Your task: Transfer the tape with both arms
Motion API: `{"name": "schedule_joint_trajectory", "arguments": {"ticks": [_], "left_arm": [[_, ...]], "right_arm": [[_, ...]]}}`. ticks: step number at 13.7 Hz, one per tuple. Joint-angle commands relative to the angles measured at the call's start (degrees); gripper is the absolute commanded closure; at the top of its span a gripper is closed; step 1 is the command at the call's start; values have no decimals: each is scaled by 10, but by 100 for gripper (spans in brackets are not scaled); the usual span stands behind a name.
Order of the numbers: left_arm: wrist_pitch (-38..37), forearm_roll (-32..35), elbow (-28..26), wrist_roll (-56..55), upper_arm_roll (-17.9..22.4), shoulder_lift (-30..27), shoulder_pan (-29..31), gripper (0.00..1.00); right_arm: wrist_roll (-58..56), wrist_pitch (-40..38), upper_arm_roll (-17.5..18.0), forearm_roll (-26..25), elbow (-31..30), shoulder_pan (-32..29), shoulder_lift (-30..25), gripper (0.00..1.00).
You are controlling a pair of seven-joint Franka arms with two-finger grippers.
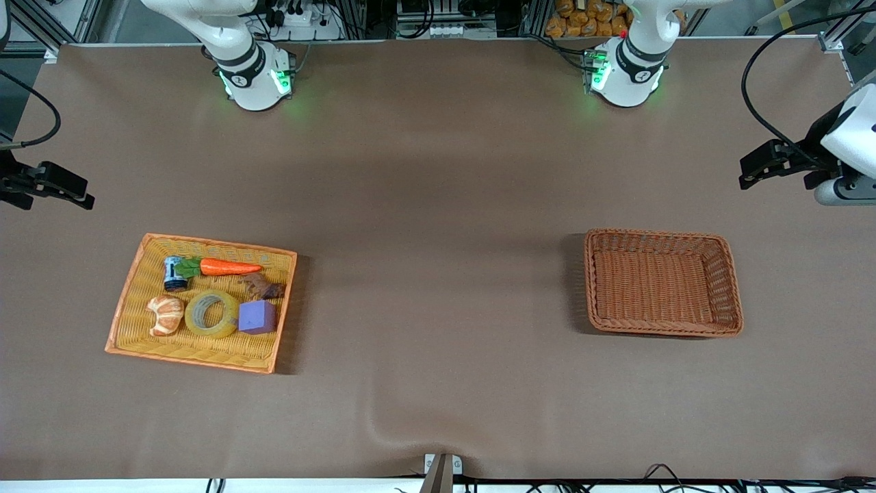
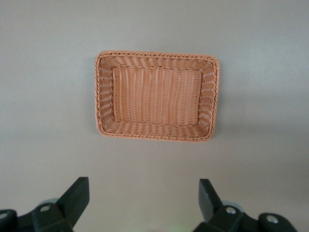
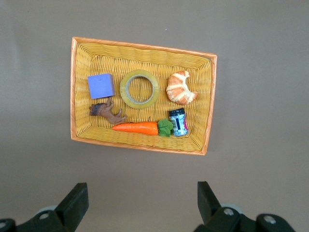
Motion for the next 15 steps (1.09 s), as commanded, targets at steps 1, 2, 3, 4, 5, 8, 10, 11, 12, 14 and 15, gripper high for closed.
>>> {"name": "schedule_joint_trajectory", "arguments": {"ticks": [1,2,3,4,5,8,10,11,12,14,15], "left_arm": [[-14,-11,16,12,0,8,4,0],[-14,-12,14,1,0,8,0,0],[-14,-8,12,-11,-4,8,-2,0],[-14,-8,10,-23,-4,7,-2,0],[-14,-8,9,-24,-7,7,-1,0],[-13,-8,2,-25,-8,6,1,0],[-13,-8,1,-25,-9,6,3,0],[-13,-8,1,-25,-9,6,3,0],[-13,-8,1,-25,-9,6,2,0],[-12,-8,1,-25,-9,6,2,0],[-11,-8,1,-24,-9,7,2,0]], "right_arm": [[13,18,7,-5,-13,-5,3,0],[11,41,7,-2,-32,-5,3,0],[8,58,8,1,-50,-5,3,0],[1,89,8,2,-71,-4,7,0],[-17,145,10,2,-106,-3,11,0],[-76,237,10,18,-144,9,80,0],[-120,285,11,44,-145,18,144,0],[-168,304,11,45,-145,27,170,0],[-197,334,10,45,-146,36,191,0],[-224,380,10,44,-145,38,239,0],[-253,409,10,43,-145,43,266,0]]}}
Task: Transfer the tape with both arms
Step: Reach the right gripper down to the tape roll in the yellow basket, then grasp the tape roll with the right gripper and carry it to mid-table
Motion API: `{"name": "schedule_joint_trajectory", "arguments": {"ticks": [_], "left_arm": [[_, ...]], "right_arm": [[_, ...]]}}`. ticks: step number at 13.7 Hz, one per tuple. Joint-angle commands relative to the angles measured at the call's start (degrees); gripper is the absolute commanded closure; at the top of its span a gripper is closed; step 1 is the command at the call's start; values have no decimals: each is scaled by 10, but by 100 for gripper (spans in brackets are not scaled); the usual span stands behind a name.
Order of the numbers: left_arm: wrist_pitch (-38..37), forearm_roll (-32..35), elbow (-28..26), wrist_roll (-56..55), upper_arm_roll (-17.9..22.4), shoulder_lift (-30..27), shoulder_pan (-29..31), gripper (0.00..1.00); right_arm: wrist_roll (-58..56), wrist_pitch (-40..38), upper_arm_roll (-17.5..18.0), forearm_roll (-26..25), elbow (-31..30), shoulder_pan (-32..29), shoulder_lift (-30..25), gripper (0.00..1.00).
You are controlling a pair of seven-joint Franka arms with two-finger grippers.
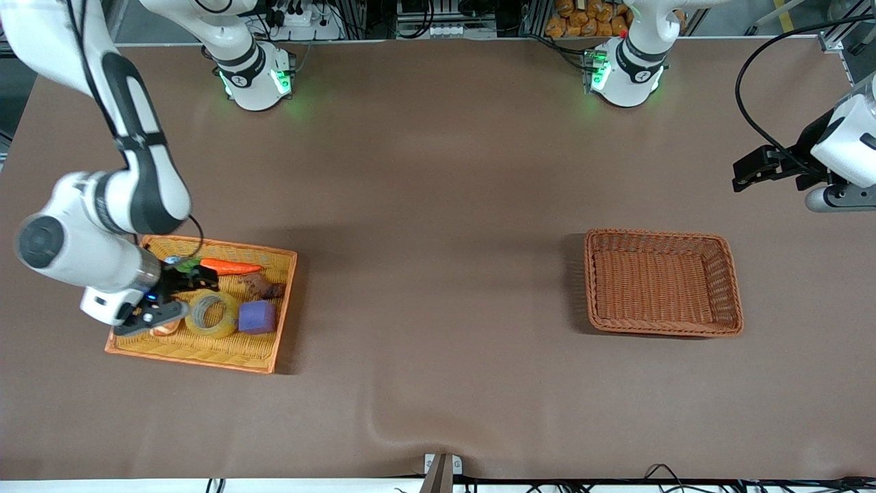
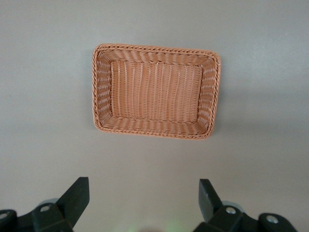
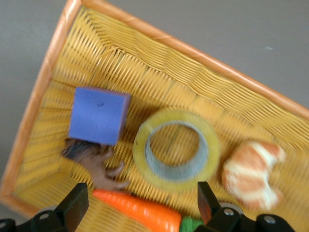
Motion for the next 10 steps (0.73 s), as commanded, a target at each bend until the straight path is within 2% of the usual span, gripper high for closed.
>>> {"name": "schedule_joint_trajectory", "arguments": {"ticks": [1,3,5,6,7,8,10], "left_arm": [[-4,-8,3,-7,-3,0,3,0],[-3,-8,3,-7,-3,1,1,0],[-1,-8,3,-7,-3,1,1,0],[-1,-8,2,-7,-3,1,1,0],[-1,-8,2,-7,-3,2,1,0],[-1,-8,2,-7,-4,3,1,0],[-1,-8,2,-7,-3,3,1,0]], "right_arm": [[-73,50,-2,8,13,8,64,0],[-111,54,-2,9,13,-4,75,0],[-113,58,-2,10,13,3,95,23],[-113,56,-2,10,13,3,97,46],[-113,54,-2,10,14,3,98,80],[-112,51,-2,10,15,3,98,100],[-113,46,-2,10,17,-2,96,100]]}}
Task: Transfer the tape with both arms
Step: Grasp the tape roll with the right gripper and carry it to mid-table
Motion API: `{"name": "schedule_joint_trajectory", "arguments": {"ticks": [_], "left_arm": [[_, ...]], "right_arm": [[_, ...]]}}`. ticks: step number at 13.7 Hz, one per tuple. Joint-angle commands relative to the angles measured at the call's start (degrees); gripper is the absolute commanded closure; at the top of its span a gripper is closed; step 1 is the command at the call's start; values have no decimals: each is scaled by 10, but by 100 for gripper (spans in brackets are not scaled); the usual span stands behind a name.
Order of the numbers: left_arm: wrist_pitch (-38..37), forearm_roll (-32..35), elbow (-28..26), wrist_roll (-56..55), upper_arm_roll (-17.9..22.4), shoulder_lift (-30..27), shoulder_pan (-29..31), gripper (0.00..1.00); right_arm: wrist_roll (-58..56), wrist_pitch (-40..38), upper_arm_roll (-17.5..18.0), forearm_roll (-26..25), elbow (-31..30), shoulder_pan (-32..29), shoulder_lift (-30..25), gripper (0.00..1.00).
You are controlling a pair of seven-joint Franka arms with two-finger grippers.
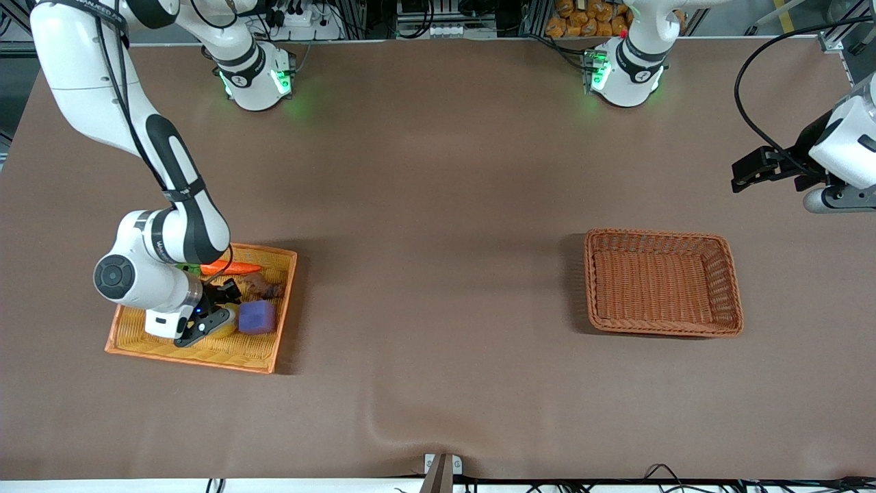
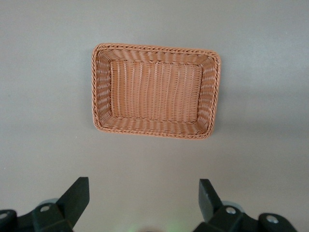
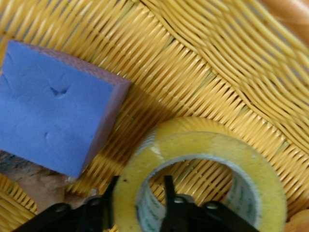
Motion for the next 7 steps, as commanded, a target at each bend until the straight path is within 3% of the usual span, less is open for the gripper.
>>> {"name": "schedule_joint_trajectory", "arguments": {"ticks": [1,5,7], "left_arm": [[-1,-8,2,-7,-2,1,2,0],[-1,-8,2,-7,-3,1,2,0],[-1,-8,2,-7,-2,2,2,0]], "right_arm": [[-15,-22,1,9,14,-11,-3,100],[-1,-140,2,10,79,-2,-49,100],[60,-217,2,11,135,33,-76,100]]}}
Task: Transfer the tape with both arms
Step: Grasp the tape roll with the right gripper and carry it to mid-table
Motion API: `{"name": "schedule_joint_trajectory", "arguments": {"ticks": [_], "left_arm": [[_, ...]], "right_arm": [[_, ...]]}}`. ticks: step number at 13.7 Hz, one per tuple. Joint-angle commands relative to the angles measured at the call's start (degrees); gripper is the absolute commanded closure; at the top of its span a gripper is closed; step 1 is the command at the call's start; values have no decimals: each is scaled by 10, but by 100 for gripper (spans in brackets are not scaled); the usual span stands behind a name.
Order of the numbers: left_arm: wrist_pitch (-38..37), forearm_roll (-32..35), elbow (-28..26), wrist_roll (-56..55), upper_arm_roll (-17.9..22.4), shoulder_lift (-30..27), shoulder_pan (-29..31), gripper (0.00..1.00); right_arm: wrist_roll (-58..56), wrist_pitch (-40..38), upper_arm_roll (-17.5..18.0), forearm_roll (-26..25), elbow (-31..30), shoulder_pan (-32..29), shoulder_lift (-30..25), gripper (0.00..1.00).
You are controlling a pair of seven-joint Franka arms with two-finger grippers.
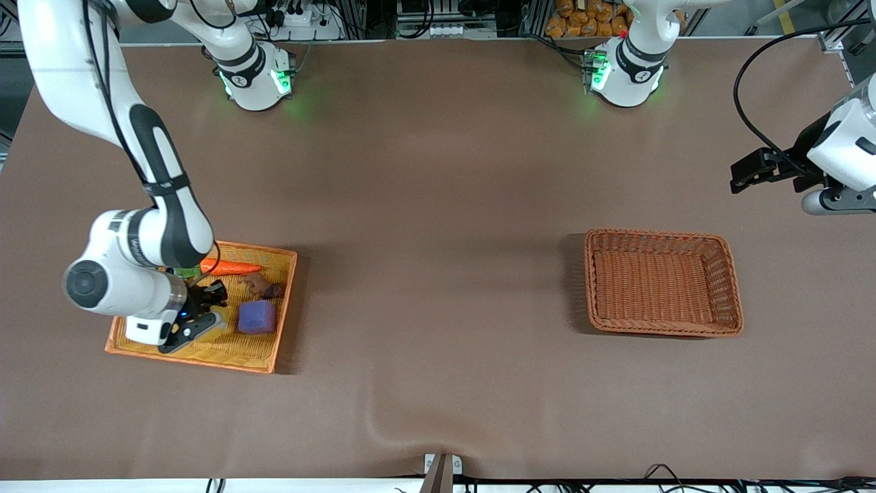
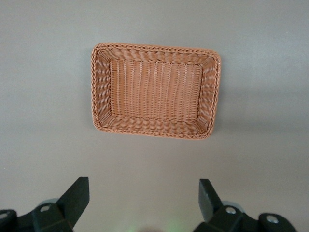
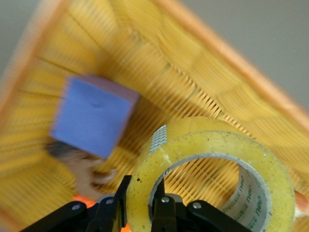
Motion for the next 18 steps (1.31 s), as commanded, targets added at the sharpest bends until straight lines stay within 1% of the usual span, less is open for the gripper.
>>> {"name": "schedule_joint_trajectory", "arguments": {"ticks": [1,2,3,4,5,6,8,10,11,12,14,15,16,17,18], "left_arm": [[-1,-8,3,-7,-2,0,2,0],[-1,-8,3,-7,-2,0,1,0],[-1,-8,2,-7,-3,0,2,0],[-1,-8,2,-7,-3,-1,4,0],[-2,-8,1,-7,-3,-1,4,0],[-2,-8,-1,-6,-3,-1,4,0],[-1,-8,-1,-6,-3,-1,4,0],[-1,-8,-2,-7,-2,-1,4,0],[-1,-8,-2,-6,-2,-1,4,0],[-1,-8,-3,-6,-2,-1,4,0],[-2,-8,-3,-5,-2,-1,4,0],[-2,-8,-4,-5,-2,-1,4,0],[-1,-8,-5,-5,-3,-1,4,0],[-1,-8,-5,-5,-2,-1,4,0],[-1,-8,-5,-5,-2,-1,4,0]], "right_arm": [[84,-106,2,8,75,56,-46,100],[132,-141,3,14,107,84,-45,100],[190,-152,3,27,125,119,-42,100],[245,-147,2,32,140,165,-33,100],[304,-129,1,33,157,201,-12,100],[356,-95,2,37,161,231,3,100],[469,4,3,49,165,314,50,100],[598,148,3,49,192,378,128,100],[620,171,2,48,214,394,161,100],[622,171,2,48,228,403,180,100],[623,177,2,47,231,413,204,100],[621,177,2,47,231,411,207,100],[621,176,2,48,228,410,207,90],[622,173,2,47,227,408,206,67],[622,171,1,44,227,408,201,53]]}}
